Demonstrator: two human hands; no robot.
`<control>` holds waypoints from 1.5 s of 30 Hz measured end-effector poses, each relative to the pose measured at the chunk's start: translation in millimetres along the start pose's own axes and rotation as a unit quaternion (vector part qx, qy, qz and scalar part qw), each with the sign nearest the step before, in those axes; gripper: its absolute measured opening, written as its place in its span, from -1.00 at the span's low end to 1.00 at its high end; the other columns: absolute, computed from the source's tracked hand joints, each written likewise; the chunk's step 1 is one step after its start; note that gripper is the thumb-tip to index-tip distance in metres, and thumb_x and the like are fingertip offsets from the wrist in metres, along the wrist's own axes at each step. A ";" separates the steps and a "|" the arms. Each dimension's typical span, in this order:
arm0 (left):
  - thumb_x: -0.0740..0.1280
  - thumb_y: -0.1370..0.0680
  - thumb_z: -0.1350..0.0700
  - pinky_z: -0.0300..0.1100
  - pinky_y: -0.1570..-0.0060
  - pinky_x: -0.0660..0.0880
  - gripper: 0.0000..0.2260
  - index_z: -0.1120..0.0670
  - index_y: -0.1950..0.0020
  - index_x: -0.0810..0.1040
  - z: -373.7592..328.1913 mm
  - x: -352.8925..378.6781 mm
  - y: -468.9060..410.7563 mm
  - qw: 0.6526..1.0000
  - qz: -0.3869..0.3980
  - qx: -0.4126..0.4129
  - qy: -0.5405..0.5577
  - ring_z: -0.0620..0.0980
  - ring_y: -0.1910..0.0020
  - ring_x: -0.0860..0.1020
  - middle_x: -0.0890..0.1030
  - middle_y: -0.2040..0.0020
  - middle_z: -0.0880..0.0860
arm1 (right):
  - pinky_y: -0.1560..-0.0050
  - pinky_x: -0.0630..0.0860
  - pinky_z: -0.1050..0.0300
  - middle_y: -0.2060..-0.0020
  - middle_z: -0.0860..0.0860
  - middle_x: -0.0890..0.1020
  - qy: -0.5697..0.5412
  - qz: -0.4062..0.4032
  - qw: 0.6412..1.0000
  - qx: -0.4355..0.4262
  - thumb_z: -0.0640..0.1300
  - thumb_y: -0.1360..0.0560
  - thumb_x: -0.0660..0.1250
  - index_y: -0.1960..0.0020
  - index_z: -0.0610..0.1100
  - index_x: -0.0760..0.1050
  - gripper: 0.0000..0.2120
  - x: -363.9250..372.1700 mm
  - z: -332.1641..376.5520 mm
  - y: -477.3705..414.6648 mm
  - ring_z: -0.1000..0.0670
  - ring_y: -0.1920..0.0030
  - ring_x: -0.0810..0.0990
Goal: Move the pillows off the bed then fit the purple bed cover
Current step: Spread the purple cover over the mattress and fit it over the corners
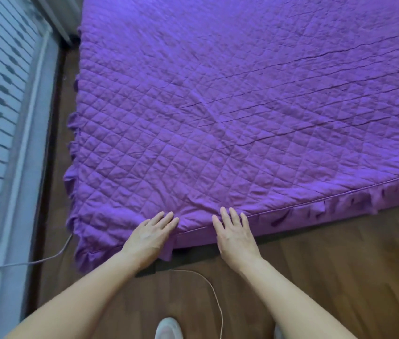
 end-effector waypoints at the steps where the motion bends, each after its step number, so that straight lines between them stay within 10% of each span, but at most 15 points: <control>1: 0.35 -0.37 0.15 -0.17 0.11 0.61 -0.57 0.06 -0.25 0.49 7.4 -3.1 7.9 1.000 -0.011 0.007 -0.021 0.06 -0.13 0.61 0.60 -0.20 0.06 | -0.08 0.52 -0.20 -0.12 -0.20 0.62 0.001 0.003 1.000 0.006 -0.21 0.02 0.61 -0.11 -0.16 0.60 -0.32 -0.5 11.3 -2.0 -0.21 -0.11 0.61; 8: 0.59 -0.11 -0.01 0.07 0.04 0.59 -0.47 0.21 0.03 0.57 78.1 -2.0 63.7 0.995 0.051 -0.053 -0.069 0.23 -0.08 0.60 0.61 -0.10 0.22 | -0.08 0.51 -0.20 -0.11 -0.16 0.61 0.029 -0.001 1.000 -0.011 -0.18 0.01 0.65 -0.01 -0.09 0.57 -0.40 0.9 81.6 -17.8 -0.21 -0.09 0.60; 11: 0.31 -0.26 0.05 -0.01 0.16 0.56 -0.79 0.13 0.20 0.57 98.9 -3.5 77.0 0.991 0.013 -0.049 -0.124 0.16 0.07 0.59 0.61 0.06 0.14 | -0.06 0.51 -0.24 -0.07 -0.18 0.62 0.045 -0.012 0.999 -0.010 -0.24 0.02 0.63 0.12 -0.13 0.56 -0.50 -0.9 106.1 -29.5 -0.25 -0.06 0.61; 17: 0.10 -0.32 0.17 -0.07 0.21 0.47 -0.76 0.05 0.40 0.55 104.6 -4.8 78.4 0.984 -0.015 0.023 -0.177 0.06 0.31 0.51 0.50 0.29 0.05 | -0.01 0.53 -0.22 0.15 -0.15 0.61 0.062 -0.049 0.997 -0.024 -0.30 0.00 0.57 0.30 -0.13 0.52 -0.66 -7.6 126.7 -43.4 -0.20 0.14 0.60; 23: 0.53 -0.04 0.05 -0.14 0.24 0.44 -0.76 -0.02 0.46 0.49 116.4 -5.4 91.7 0.985 0.104 0.007 -0.134 -0.02 0.33 0.46 0.44 0.33 -0.05 | 0.01 0.49 -0.11 0.24 -0.06 0.53 0.050 -0.053 0.995 -0.070 -0.27 -0.05 0.53 0.32 -0.08 0.47 -0.69 2.7 138.8 -33.0 -0.13 0.20 0.54; 28: 0.20 -0.56 -0.08 -0.05 0.10 0.39 -0.71 0.12 -0.07 0.49 103.5 -24.9 73.5 0.988 0.125 -0.091 -0.010 0.08 -0.17 0.36 0.39 -0.12 0.06 | 0.28 0.50 0.00 0.22 -0.05 0.53 -0.005 -0.038 0.997 -0.066 -0.15 -0.13 0.53 0.27 -0.09 0.48 -0.73 -6.3 132.8 -44.8 -0.12 0.22 0.55; 30: 0.15 -0.59 -0.06 0.04 -0.02 0.46 -0.70 0.10 -0.20 0.37 98.6 -25.2 67.6 0.986 0.057 -0.140 0.065 0.11 -0.31 0.27 0.28 -0.29 0.08 | 0.04 0.53 -0.19 -0.08 -0.15 0.52 -0.052 -0.033 0.997 -0.039 -0.09 -0.37 0.41 0.02 -0.13 0.48 -0.77 -8.2 130.6 -48.5 -0.23 -0.09 0.53; 34: 0.08 -0.60 0.13 0.09 -0.33 0.30 -0.43 -0.07 -0.53 -0.15 90.4 -2.4 72.4 0.973 0.135 -0.182 0.052 0.27 -0.50 -0.12 -0.17 -0.55 0.10 | -0.43 -0.15 -0.31 -0.53 -0.15 -0.14 -0.044 0.138 0.989 -0.001 0.07 -0.62 0.03 -0.52 -0.04 -0.02 -0.48 -1.8 131.0 -35.8 -0.29 -0.50 -0.17; 45: 0.07 -0.62 0.12 -0.13 -0.18 0.35 -0.52 0.06 -0.53 0.05 24.6 -143.1 58.4 0.972 0.105 -0.103 0.181 0.12 -0.29 0.43 0.42 -0.36 0.15 | -0.48 -0.04 -0.13 -0.54 -0.05 -0.06 -0.187 0.079 0.969 0.142 0.07 -0.64 -0.02 -0.54 0.00 -0.05 -0.48 -144.6 87.5 19.1 -0.10 -0.53 -0.10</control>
Point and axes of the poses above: each hand's wrist, its own y-axis away from the middle knuckle, its own x-axis out of the palm, z = x × y, the point moved 1 cm from there along -y, towards the middle knuckle
